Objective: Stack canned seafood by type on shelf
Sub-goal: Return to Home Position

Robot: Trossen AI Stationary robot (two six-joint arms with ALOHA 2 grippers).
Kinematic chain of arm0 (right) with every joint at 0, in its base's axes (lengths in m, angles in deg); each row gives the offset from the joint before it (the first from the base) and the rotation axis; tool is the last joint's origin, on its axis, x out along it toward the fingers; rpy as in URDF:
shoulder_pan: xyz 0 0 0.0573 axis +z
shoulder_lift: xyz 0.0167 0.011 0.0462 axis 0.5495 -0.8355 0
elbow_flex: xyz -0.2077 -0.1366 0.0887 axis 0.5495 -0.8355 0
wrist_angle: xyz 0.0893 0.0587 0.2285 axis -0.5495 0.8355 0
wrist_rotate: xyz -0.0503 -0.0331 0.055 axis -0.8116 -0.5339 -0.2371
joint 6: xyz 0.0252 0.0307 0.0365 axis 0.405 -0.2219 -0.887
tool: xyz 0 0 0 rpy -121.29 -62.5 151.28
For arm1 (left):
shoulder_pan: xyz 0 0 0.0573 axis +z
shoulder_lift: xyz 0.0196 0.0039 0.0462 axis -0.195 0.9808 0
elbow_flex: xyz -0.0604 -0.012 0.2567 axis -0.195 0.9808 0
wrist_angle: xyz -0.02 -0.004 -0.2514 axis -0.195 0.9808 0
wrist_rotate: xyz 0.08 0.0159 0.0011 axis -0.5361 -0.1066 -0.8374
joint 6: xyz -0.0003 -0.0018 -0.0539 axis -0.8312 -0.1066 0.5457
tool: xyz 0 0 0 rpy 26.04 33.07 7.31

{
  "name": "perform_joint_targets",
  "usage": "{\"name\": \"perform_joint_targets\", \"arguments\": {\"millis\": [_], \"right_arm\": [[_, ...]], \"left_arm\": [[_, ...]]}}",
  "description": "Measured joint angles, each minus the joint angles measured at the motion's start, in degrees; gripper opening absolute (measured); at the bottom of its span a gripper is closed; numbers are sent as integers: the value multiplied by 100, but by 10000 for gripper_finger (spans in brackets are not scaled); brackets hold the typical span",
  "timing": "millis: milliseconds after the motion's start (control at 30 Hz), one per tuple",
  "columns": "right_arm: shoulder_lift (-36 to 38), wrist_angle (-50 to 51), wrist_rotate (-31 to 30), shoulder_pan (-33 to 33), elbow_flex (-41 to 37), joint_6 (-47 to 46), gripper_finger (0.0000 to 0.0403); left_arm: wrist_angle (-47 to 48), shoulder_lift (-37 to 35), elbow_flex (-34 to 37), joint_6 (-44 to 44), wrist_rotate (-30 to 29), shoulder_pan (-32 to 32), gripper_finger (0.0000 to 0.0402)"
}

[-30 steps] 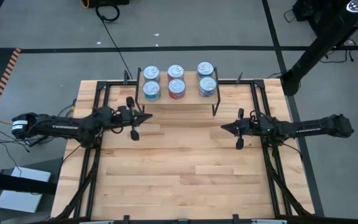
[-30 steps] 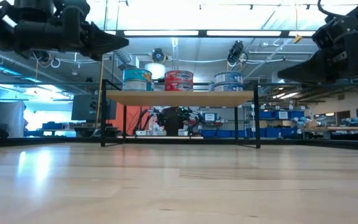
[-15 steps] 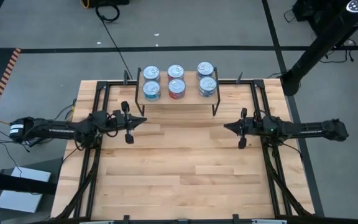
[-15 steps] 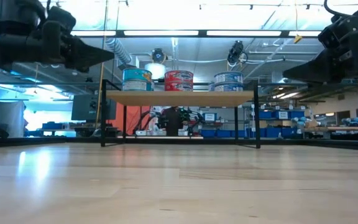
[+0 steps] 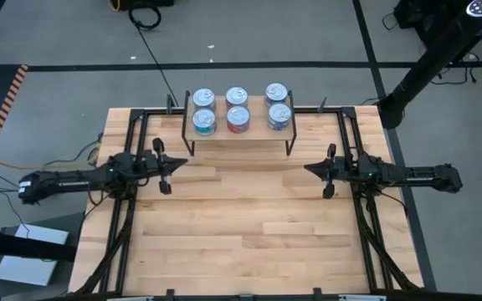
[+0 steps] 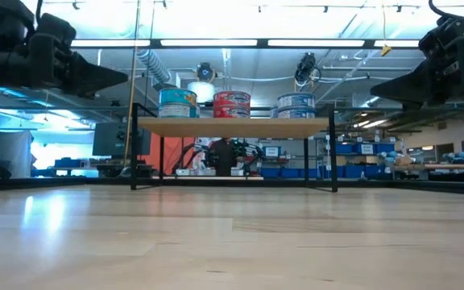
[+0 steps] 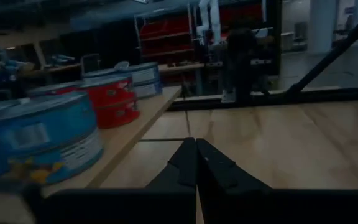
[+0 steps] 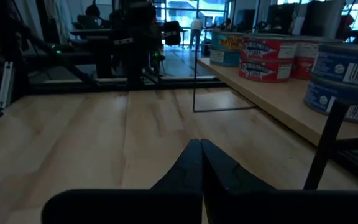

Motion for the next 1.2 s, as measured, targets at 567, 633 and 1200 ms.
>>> {"name": "perform_joint_targets", "arguments": {"millis": [567,633,1200], "right_arm": [[292,-99,1061,-476,3,245,2],[331,51,1124,-692,2,227,2],[311,62,342,-1486,2,407,6]], "left_arm": [[1706,-1540,-1,-55,-514,9,3],[1700,-1541,-1,-71,-517,11,3],[1724,-1431,6,-52,-639,11,4]]}}
